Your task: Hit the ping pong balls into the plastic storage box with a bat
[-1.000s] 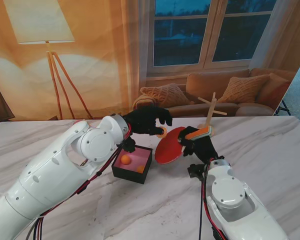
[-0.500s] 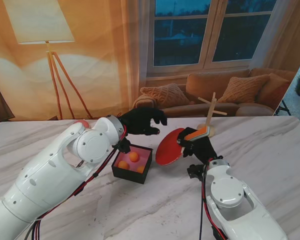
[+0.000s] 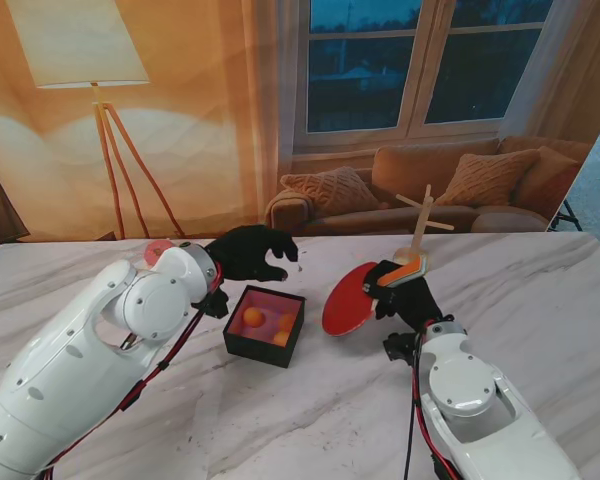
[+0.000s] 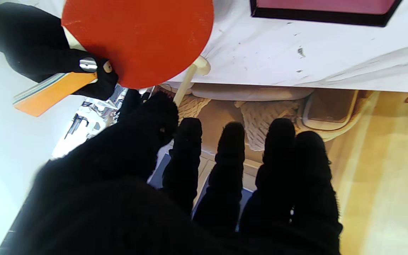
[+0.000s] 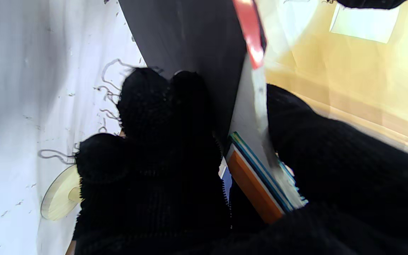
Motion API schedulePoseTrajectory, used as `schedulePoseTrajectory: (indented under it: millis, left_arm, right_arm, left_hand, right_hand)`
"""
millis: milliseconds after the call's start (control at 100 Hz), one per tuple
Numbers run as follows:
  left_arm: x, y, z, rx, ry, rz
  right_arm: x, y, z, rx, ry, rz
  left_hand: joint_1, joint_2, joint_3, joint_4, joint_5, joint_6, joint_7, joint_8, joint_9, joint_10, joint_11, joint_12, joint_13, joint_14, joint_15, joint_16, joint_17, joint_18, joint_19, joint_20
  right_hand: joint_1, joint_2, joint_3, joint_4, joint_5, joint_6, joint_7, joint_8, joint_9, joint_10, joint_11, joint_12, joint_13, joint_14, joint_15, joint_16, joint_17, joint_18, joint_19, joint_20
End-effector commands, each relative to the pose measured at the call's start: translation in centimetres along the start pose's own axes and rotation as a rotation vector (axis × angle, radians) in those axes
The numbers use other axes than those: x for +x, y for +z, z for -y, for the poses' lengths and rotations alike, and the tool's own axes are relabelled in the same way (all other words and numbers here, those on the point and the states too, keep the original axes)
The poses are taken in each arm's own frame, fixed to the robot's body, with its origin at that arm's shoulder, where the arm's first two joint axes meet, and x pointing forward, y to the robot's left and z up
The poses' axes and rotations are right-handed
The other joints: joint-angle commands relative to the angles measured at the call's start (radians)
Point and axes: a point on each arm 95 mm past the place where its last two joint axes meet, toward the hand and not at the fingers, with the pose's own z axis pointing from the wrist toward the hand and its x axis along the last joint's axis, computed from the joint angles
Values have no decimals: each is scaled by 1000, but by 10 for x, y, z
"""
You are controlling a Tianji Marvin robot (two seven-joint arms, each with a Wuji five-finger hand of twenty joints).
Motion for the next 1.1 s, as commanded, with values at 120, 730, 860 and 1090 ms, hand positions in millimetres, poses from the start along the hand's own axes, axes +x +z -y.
schedulePoseTrajectory:
  millis: [120, 730, 860, 1090]
  left_arm:
    - [-17, -14, -11, -22, -6, 58]
    - [-53, -53, -33, 46, -50, 216]
    - [-57, -60, -36, 67, -51, 241]
    - [-64, -69, -42, 87, -49, 280]
  right_arm:
    - [-4, -3, 0, 20, -13, 28]
    - [-10, -6, -4, 63, -40, 87]
    - [-12, -6, -9, 74, -51, 103]
    - [-19, -4, -18, 83, -88, 131]
  left_hand:
    - [-61, 72, -64, 59, -12, 10, -91, -4, -106, -10, -86, -35, -117, -3, -112, -18, -128, 12, -131, -22]
    - [-63, 106, -180, 71, -101, 11, -305, -76, -229, -34, -198, -122, -232, -24, -284, -87, -233, -11, -349, -3]
    - [-61, 105, -178, 72, -97, 12, -307, -74, -227, -36, -196, -122, -230, -24, -284, -83, -231, -11, -348, 6]
    - [-62, 104, -176, 71, -92, 12, -307, -71, -227, -35, -196, -122, -231, -25, -284, -79, -229, -13, -347, 23]
  right_hand:
    - [59, 49, 25, 23, 44, -5, 16, 12, 17, -64, 12, 15, -43, -55, -35, 14, -14, -41, -10, 10]
    - [69, 60, 14, 27, 40, 10, 11, -6, 8, -53, 7, 14, -52, -47, -38, 13, -27, -37, -13, 13]
    - [70, 61, 13, 27, 41, 13, 12, -10, 8, -50, 6, 13, -53, -44, -37, 13, -30, -36, -13, 14]
    - [67, 60, 10, 27, 36, 19, 3, -20, 3, -46, 2, 11, -53, -40, -36, 12, -32, -33, -11, 17]
